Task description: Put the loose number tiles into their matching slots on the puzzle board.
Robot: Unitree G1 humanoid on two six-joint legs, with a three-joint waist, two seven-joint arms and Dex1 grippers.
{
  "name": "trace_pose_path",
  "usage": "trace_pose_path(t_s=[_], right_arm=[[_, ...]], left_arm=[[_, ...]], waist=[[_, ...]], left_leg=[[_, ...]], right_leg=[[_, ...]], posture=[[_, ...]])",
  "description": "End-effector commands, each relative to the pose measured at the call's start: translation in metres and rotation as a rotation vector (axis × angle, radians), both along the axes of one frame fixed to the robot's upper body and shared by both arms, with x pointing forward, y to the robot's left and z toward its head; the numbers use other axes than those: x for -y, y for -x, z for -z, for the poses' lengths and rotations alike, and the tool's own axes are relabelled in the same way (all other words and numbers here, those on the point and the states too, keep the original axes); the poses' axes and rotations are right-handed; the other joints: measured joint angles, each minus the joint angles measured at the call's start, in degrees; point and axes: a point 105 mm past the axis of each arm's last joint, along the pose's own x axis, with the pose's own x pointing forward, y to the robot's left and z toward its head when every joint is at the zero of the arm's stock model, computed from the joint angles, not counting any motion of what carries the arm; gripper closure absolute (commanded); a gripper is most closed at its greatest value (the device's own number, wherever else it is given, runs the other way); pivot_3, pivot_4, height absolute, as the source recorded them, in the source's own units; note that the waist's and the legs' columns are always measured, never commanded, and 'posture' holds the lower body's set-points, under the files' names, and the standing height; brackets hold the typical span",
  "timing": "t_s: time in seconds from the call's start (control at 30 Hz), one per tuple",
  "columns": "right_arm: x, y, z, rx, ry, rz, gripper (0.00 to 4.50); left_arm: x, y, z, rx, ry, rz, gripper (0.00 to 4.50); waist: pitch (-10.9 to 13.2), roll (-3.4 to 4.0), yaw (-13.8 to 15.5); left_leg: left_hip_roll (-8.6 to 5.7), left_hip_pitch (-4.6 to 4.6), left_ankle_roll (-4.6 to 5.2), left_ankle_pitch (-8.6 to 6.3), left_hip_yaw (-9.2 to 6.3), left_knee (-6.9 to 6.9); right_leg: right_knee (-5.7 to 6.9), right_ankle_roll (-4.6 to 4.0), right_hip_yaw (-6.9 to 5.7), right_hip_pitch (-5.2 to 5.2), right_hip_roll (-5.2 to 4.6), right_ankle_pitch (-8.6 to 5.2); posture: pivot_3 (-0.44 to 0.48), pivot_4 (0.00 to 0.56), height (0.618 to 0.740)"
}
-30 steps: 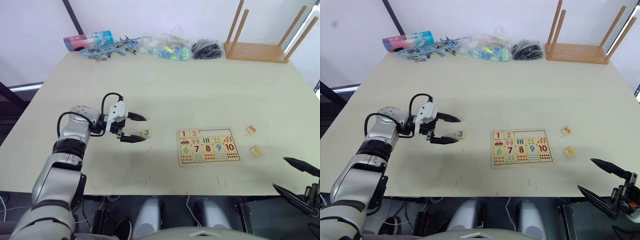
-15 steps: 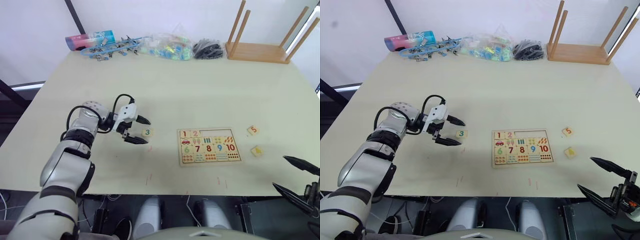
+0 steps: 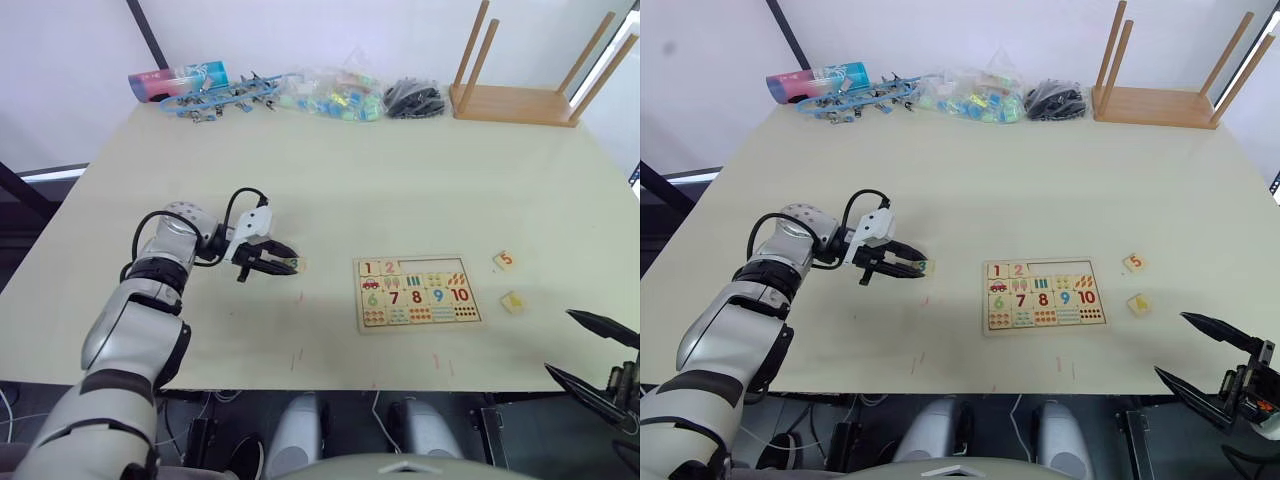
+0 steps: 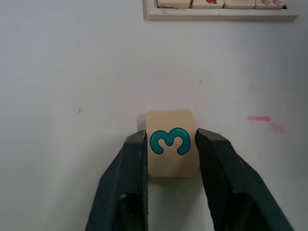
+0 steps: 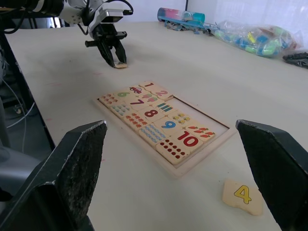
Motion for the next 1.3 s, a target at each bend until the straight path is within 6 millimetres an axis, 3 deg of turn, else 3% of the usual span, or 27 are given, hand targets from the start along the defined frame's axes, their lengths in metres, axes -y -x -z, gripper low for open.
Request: trace_pose_path(t_s=[0.03,0.33,0.63,0.93,1.17,1.3], right_arm=[[0.004,0.001,-0.006,0.036,0.010,0.014,0.00],[0.008,-0.001,-0.003,0.026,0.010,0.068,0.00],[0.008,0.001,0.000,0.038,0.006,0.118,0.00],[0.006,0.004,0.000,0.064,0.010,0.149,0.00],[0.004,0.006,0.000,0.082,0.002,0.173,0.00],[0.005,0.004,-0.004,0.103,-0.040,0.213,0.00]], left_arm=[[-0.006,0.007,0.007,-0.043,-0.038,0.019,3.52],[0.017,0.000,-0.024,0.006,0.097,0.052,3.52],[0.068,0.006,-0.051,0.008,0.193,0.182,3.52],[0.132,0.014,-0.054,-0.010,0.194,0.197,3.52],[0.170,0.015,-0.050,0.068,0.125,0.176,3.52],[0.182,0.017,-0.046,0.061,0.080,0.144,3.52]], waist=[[0.00,0.00,0.00],[0.02,-0.02,0.11],[0.02,-0.01,0.10],[0.01,-0.01,-0.07],[0.01,0.00,0.12],[0.01,0.00,0.03]], left_leg=[[0.00,0.00,0.00,0.00,0.00,0.00],[0.02,-0.05,0.00,0.00,-0.03,0.01],[0.00,-0.07,0.00,0.00,-0.04,0.05],[0.00,-0.08,0.00,0.00,-0.05,0.11],[-0.01,-0.08,0.00,0.00,-0.05,0.13],[-0.04,-0.10,0.00,0.00,-0.06,0.14]], right_leg=[[0.00,0.00,0.00,0.00,0.00,0.00],[0.00,0.00,-0.01,-0.01,-0.01,0.00],[0.01,0.00,-0.01,0.00,-0.01,0.00],[0.02,0.00,0.02,0.00,0.06,0.00],[0.01,0.00,0.03,0.00,0.07,0.00],[0.01,0.01,0.15,0.01,0.12,0.00]], posture=[[0.000,0.150,0.737],[0.000,0.150,0.737],[0.000,0.150,0.737],[0.000,0.150,0.737],[0.000,0.150,0.737],[0.000,0.150,0.737]])
